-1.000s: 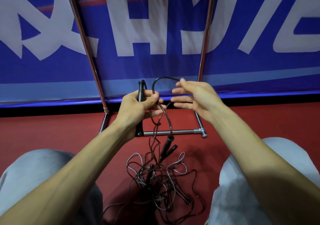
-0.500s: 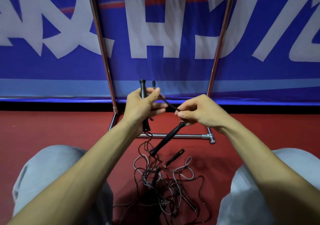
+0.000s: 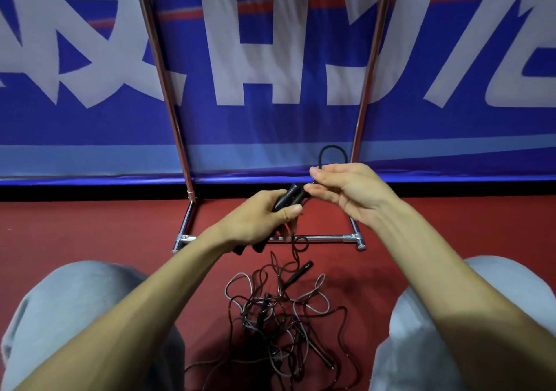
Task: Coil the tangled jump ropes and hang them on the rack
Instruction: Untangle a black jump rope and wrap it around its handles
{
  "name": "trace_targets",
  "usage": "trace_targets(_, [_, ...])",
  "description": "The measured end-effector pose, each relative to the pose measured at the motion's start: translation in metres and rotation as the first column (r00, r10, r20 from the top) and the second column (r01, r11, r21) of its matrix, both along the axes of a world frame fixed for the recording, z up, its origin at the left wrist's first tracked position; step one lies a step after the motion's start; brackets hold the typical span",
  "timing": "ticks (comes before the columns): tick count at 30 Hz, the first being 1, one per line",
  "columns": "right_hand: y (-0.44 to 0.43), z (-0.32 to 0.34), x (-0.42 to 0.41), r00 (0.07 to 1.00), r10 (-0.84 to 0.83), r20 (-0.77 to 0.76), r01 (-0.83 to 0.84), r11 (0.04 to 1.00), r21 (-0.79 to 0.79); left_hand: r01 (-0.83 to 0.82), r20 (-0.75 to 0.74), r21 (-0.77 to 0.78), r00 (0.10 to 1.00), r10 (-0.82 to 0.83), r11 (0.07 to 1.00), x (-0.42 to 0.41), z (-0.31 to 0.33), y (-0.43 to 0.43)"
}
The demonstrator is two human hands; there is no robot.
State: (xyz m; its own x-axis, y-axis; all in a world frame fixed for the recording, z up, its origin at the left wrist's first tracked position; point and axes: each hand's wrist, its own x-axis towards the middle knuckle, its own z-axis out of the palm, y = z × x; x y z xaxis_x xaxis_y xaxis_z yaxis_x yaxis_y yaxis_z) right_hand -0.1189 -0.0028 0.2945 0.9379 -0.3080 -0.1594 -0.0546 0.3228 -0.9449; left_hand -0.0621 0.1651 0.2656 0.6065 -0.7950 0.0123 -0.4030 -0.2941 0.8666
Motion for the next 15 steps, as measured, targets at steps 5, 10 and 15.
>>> trace_targets(5, [-0.003,-0.004,-0.003,0.993,-0.082,-0.086,0.041,0.917,-0.396,-0.12,0.468,0.174,0.884,0.025,0.977,0.006,-0.005,0.002])
trace_targets(10, [-0.003,-0.005,0.0,0.969,-0.225,0.103,0.198,0.455,-0.868,-0.103,0.686,0.287,0.716,-0.13,0.952,0.007,-0.001,0.012])
trace_targets(15, [0.003,-0.011,0.005,0.988,0.143,-0.057,-0.146,0.755,-0.639,-0.12,0.742,0.08,0.671,0.021,0.99,-0.001,0.01,0.012])
